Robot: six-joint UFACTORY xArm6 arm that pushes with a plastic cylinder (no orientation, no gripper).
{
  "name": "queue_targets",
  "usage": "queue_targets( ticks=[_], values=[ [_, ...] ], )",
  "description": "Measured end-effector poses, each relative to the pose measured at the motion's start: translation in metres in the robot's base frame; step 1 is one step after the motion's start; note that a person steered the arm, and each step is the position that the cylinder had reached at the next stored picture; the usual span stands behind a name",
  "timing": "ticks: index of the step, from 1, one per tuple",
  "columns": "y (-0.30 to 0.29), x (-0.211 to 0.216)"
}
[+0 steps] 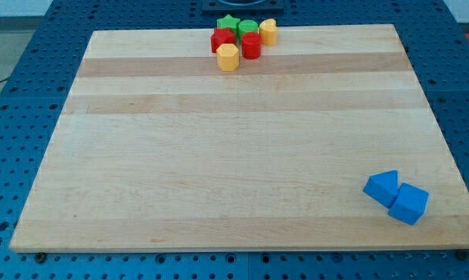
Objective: Push the blue blocks toward the center
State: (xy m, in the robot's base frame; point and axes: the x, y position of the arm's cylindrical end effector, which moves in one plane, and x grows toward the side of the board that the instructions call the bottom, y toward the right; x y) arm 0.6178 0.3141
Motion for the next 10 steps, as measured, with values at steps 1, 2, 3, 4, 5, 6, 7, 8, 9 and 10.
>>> queue_targets(
  ticks=[1,2,3,4,5,6,7,8,9,10],
  values=[
    [-0.034,0.001],
    [-0.068,0.0],
    [-0.079,-0.005],
    [-0.09,-0.013],
    [-0.107,-0.022],
    [-0.121,-0.032],
    [-0.122,-0.058],
    [-0.131,-0.088],
    [-0.153,-0.105],
    [-0.177,-0.111]
  ],
)
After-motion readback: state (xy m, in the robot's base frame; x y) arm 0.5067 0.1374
